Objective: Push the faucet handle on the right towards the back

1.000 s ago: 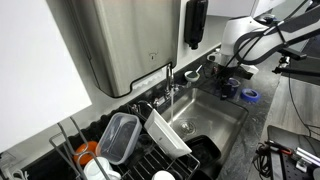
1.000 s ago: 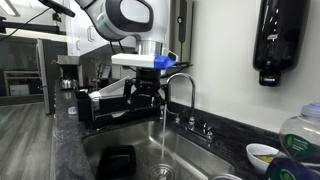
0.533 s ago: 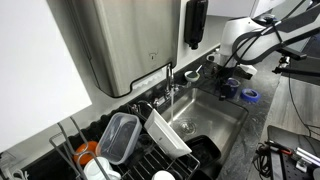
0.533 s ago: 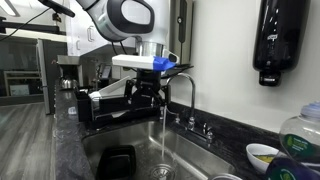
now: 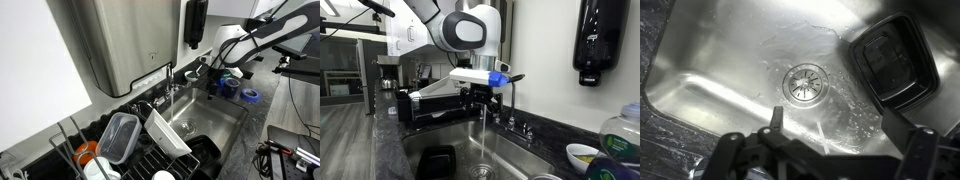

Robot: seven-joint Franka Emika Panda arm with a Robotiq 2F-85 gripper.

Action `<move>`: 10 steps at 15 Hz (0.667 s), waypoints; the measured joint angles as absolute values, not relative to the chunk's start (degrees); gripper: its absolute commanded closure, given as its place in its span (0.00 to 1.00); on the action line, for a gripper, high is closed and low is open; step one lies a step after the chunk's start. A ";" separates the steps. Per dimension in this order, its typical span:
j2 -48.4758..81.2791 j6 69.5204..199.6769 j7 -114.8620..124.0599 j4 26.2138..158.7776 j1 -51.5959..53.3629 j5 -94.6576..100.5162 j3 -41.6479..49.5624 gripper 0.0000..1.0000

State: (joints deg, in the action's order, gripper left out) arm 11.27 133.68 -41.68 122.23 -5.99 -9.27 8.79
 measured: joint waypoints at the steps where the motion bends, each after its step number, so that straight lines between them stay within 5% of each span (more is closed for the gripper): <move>1: 12.30 134.09 -42.55 121.40 -6.70 -9.94 8.37 0.00; 10: 17.93 139.05 -47.07 115.58 -11.29 -13.75 4.77 0.00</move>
State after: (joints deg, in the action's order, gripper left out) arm 17.93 139.05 -47.07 115.58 -11.29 -13.75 4.77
